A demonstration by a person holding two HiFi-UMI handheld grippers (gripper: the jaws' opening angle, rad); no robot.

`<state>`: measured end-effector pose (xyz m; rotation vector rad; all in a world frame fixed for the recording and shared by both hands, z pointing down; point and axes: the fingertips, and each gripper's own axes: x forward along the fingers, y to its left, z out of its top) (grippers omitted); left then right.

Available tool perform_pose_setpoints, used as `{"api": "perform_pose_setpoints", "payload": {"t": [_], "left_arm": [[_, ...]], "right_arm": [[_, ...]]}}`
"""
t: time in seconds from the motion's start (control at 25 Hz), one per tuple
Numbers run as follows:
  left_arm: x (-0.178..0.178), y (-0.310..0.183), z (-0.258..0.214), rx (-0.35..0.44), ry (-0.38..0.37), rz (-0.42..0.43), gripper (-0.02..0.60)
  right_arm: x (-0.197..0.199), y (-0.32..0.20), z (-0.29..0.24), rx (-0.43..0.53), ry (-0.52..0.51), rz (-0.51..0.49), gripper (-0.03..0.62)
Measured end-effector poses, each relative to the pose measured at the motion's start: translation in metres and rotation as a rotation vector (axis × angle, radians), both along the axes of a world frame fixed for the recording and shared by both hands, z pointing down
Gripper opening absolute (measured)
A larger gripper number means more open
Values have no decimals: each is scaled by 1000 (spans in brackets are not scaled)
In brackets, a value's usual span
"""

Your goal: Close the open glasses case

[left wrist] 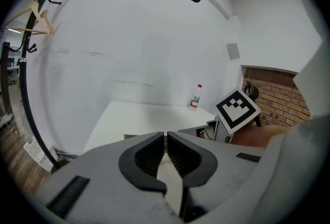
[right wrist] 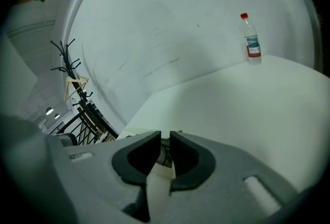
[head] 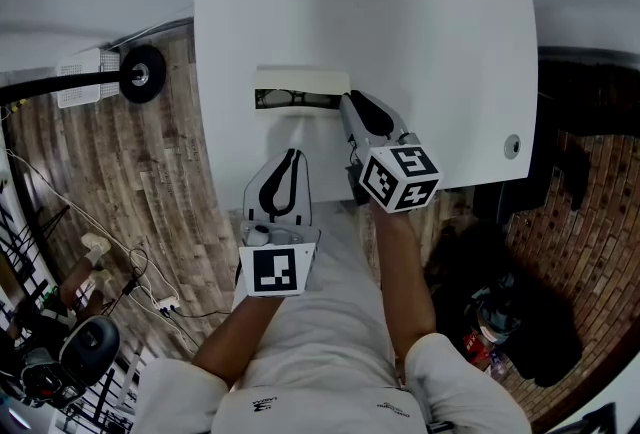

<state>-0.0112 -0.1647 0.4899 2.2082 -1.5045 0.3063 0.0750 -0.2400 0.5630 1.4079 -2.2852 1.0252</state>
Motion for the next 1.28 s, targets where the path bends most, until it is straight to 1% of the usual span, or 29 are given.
{"api": "perform_pose_setpoints", "payload": {"t": [0.68,0.88,1.28], "left_arm": [[0,6,-1,3,4,-5,17],[0,8,-1,-9,17,-2,17],[0,10,-1,-7,23,-5,17]], "right_arm": [[0,12,4,-7,18,-11,49],[-1,14,5,-8,20,-10,49],[-1,19,7,-9,31,-20,49]]}}
